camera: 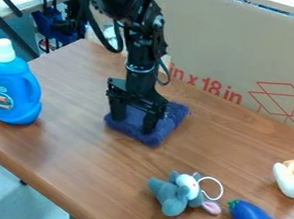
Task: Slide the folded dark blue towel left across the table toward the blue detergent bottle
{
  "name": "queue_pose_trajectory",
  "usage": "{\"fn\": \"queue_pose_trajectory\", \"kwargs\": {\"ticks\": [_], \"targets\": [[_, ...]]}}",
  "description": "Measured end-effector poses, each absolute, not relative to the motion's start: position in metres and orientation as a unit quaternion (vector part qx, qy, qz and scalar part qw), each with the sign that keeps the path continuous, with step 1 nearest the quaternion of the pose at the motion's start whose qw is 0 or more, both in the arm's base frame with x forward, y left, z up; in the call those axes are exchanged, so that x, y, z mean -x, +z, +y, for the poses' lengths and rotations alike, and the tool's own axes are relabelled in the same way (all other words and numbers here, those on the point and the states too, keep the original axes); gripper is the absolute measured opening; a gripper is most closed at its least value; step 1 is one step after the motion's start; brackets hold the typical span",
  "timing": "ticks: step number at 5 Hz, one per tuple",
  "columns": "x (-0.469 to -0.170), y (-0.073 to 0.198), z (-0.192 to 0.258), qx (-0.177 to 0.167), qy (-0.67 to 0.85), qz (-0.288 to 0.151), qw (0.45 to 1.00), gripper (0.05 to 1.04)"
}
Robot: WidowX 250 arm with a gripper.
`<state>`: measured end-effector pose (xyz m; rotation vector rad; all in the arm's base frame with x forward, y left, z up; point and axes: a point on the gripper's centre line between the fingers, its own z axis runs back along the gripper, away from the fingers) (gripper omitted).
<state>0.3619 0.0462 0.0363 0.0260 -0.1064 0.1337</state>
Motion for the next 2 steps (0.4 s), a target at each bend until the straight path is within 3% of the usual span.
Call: {"fn": "queue_pose_trajectory", "kwargs": {"ticks": [2], "targets": [[-0.3631, 0.0410, 0.0444, -0.002, 0.067, -0.061, 0.996, 1.001]]}}
